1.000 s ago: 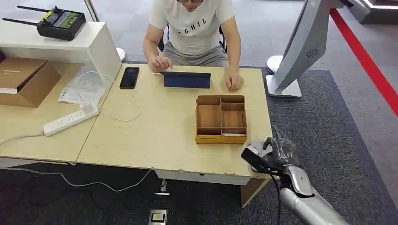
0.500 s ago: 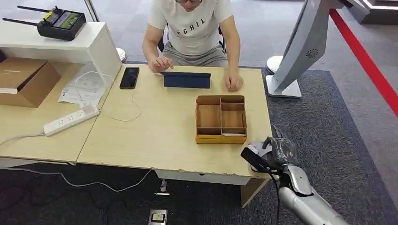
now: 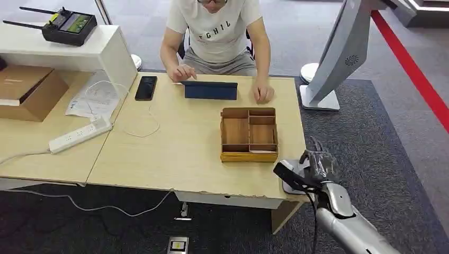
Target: Pass the card to the sensor for recognition and then transmit it.
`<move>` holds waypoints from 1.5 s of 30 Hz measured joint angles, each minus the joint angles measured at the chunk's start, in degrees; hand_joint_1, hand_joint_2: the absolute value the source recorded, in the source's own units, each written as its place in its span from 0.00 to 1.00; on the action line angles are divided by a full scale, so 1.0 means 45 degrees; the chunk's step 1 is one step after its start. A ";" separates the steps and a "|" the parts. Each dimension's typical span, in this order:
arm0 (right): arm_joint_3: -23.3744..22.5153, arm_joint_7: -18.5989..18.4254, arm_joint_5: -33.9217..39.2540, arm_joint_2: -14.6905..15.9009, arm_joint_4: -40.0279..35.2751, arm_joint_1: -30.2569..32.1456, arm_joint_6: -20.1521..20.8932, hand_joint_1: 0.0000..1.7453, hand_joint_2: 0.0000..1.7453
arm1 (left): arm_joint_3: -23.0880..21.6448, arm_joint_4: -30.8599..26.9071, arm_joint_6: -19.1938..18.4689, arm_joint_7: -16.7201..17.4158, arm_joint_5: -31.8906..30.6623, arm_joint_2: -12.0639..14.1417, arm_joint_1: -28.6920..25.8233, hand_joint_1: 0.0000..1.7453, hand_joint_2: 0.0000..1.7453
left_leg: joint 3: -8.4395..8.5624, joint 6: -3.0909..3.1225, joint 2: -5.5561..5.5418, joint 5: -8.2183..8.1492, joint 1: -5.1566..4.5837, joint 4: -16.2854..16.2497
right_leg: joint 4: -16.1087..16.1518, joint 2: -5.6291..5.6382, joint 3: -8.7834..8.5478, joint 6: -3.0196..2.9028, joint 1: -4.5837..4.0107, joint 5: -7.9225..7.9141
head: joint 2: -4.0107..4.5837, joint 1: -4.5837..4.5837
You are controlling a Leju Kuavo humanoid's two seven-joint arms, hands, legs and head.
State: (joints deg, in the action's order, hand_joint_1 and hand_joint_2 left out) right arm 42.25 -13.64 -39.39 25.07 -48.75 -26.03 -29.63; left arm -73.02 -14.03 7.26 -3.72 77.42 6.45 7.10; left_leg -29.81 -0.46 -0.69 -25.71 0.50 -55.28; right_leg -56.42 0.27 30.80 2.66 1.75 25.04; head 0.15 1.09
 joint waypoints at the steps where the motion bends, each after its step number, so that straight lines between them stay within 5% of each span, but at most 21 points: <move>1: 0.0000 -0.0151 -0.0248 0.0068 -0.0219 -0.0203 0.0229 1.00 1.00 | 0.0000 0.0005 0.0010 0.0005 0.0000 0.0000 0.0003 0.00 0.00 | -0.0001 0.0000 0.0003 0.0006 0.0000 0.0000 | 0.0000 0.0011 0.0008 -0.0002 0.0000 -0.0003 | 0.0000 -0.0005; 8: 0.0005 -0.1509 -0.1868 0.0510 -0.3400 -0.2012 0.2756 1.00 1.00 | 0.0000 0.0005 -0.0024 -0.0083 -0.0004 0.0000 0.0007 0.00 0.00 | -0.0001 -0.0002 0.0013 0.0015 0.0009 -0.0003 | -0.0004 0.0013 0.0014 -0.0004 -0.0008 -0.0009 | 0.0000 0.0000; 18: 0.0015 -0.1762 -0.2583 0.0583 -0.6071 -0.2573 0.3778 1.00 1.00 | -0.0005 0.0005 -0.0418 -0.0097 -0.0258 0.0010 0.0010 0.00 0.00 | -0.0011 -0.0002 0.0010 0.0014 0.0013 -0.0001 | -0.0001 0.0012 0.0012 -0.0006 -0.0014 -0.0006 | 0.0000 0.0000; 32: 0.0932 -0.1175 -0.4763 -0.1020 -0.5429 -0.3701 0.4535 1.00 1.00 | -0.0049 0.0005 -0.0525 0.0058 -0.0520 0.0010 0.0047 0.00 0.00 | -0.0019 -0.0013 0.0003 0.0022 0.0028 0.0000 | -0.0007 0.0011 0.0018 -0.0008 -0.0027 -0.0007 | 0.0000 -0.0005; 45: 0.1540 -0.1306 -0.4666 -0.1501 -0.4035 -0.4328 0.4521 1.00 1.00 | -0.0053 0.0005 -0.0729 0.0131 -0.0583 0.0039 0.0041 0.00 0.00 | -0.0023 -0.0012 0.0001 0.0021 0.0027 -0.0001 | -0.0002 0.0010 0.0024 -0.0007 -0.0026 -0.0008 | 0.0000 0.0000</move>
State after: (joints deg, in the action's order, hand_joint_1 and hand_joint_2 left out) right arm 49.18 -19.52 -60.39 18.32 -66.90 -45.51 -9.29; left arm -73.26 -14.01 3.98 -3.13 74.80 6.62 7.29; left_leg -29.92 -0.52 -0.69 -25.61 0.62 -55.28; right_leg -56.43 0.31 30.91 2.63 1.63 25.01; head 0.15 1.09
